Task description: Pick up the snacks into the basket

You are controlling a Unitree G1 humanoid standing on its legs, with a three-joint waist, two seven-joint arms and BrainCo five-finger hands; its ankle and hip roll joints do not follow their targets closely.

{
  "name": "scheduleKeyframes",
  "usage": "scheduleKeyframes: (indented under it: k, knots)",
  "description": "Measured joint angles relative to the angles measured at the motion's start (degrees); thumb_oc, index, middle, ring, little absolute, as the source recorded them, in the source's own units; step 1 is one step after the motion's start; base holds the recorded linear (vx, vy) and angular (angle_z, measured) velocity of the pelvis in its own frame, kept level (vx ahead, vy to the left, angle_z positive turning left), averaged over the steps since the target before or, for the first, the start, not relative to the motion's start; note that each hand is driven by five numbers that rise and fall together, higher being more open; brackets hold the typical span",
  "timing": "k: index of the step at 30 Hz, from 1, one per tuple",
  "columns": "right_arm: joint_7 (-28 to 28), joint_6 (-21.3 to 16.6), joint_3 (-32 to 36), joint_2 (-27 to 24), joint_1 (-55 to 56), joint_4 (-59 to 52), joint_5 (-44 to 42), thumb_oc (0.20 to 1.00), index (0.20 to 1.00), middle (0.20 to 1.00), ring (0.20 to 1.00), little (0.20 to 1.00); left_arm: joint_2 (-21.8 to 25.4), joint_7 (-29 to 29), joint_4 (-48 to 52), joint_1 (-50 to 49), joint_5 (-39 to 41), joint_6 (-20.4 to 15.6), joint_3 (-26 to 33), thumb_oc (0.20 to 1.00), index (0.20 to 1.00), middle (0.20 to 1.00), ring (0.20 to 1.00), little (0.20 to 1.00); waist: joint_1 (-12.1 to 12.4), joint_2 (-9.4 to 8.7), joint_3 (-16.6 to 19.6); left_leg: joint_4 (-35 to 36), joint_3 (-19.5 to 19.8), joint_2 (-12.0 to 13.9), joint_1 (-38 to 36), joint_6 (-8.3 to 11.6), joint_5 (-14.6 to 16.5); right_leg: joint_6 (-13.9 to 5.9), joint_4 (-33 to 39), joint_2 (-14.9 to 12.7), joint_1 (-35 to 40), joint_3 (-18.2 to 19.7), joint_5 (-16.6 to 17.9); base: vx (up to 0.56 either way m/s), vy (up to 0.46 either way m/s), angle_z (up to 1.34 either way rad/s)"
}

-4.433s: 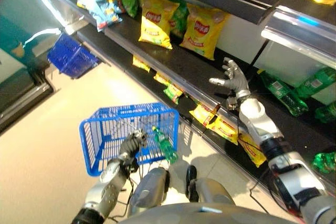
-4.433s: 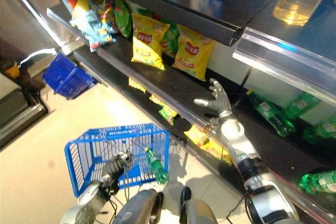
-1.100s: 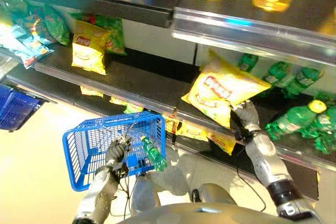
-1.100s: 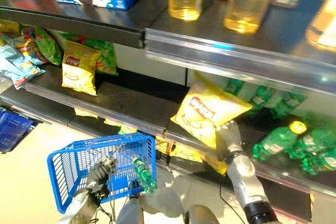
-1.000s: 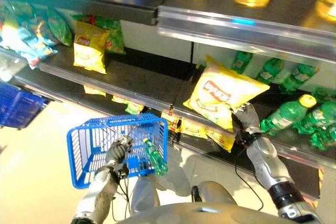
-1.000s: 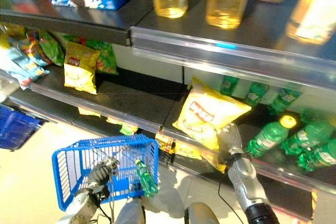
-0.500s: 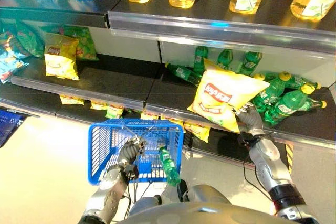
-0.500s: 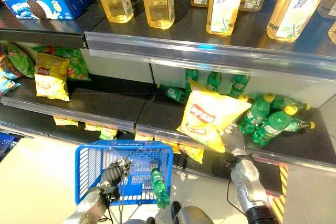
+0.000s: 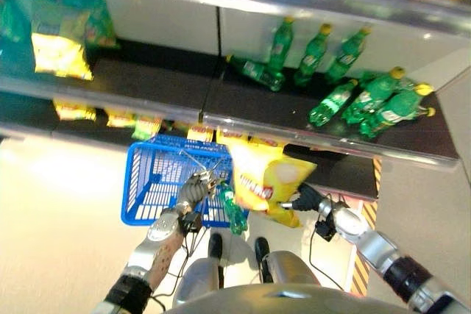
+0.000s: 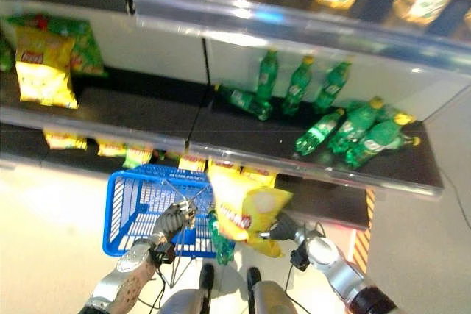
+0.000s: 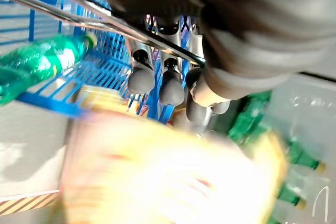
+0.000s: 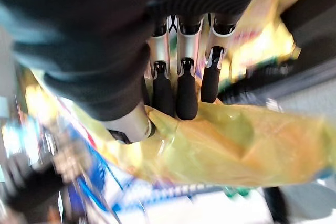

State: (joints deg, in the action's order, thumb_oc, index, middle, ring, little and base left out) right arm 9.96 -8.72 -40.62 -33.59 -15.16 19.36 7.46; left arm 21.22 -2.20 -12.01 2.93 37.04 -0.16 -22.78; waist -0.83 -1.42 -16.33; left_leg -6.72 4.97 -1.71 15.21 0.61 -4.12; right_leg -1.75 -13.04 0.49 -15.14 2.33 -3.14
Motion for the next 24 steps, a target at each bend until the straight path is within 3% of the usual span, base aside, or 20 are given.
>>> scheduleKeyframes:
  k: [2, 9, 18, 24]
  knots:
    - [0.0, -0.1, -4.4, -0.3, -3.8, 1.6, 4.6, 0.2, 0.2, 0.2, 0.2, 0.2, -0.5, 0.8, 0.0, 2.2, 1.4, -0.3, -1.2, 0.2, 0.2, 0.2, 0.2, 0.2, 0.5, 0.04, -1.5, 0.7, 0.1, 0.2, 1.7, 0.6, -0.5, 0.82, -2.9, 0.2, -3.2, 0.1, -0.4, -0.05, -0.021, 0.09]
    - [-0.3, -0.1, -9.0, 0.5, -6.6, 2.7, 12.4, 0.2, 0.2, 0.2, 0.2, 0.2, -0.5, 2.3, 0.0, 4.4, 3.1, -0.7, -3.8, 0.2, 0.2, 0.2, 0.2, 0.2, 0.1, 0.57, -3.6, -0.3, 1.4, -0.1, 2.8, 0.97, -0.6, 1.77, -7.0, 0.3, -5.4, -0.4, -2.1, -0.04, -0.021, 0.11]
    - [-2.3, 0.4, -12.6, 11.3, -12.3, 14.9, 20.2, 0.2, 0.2, 0.2, 0.2, 0.2, -2.3, 3.9, 0.0, 9.0, 6.5, -0.7, -9.8, 0.2, 0.2, 0.2, 0.2, 0.2, 0.6, 1.03, -6.2, -2.9, 3.1, -0.4, 4.9, 2.0, -0.5, 2.29, -9.1, 0.0, -6.3, -2.5, -3.6, -0.04, -0.005, 0.13]
    - [-7.1, 2.8, -10.6, 18.2, -18.2, 26.4, 19.1, 0.2, 0.2, 0.2, 0.2, 0.2, -1.3, 4.5, 2.2, 12.3, 6.7, -0.7, -13.6, 0.2, 0.2, 0.2, 0.2, 0.2, 2.0, 2.93, -9.0, -5.4, 3.5, -0.7, 8.3, 2.21, -0.2, 2.49, -11.5, -0.1, -9.2, -3.0, -4.2, -0.06, 0.01, 0.07]
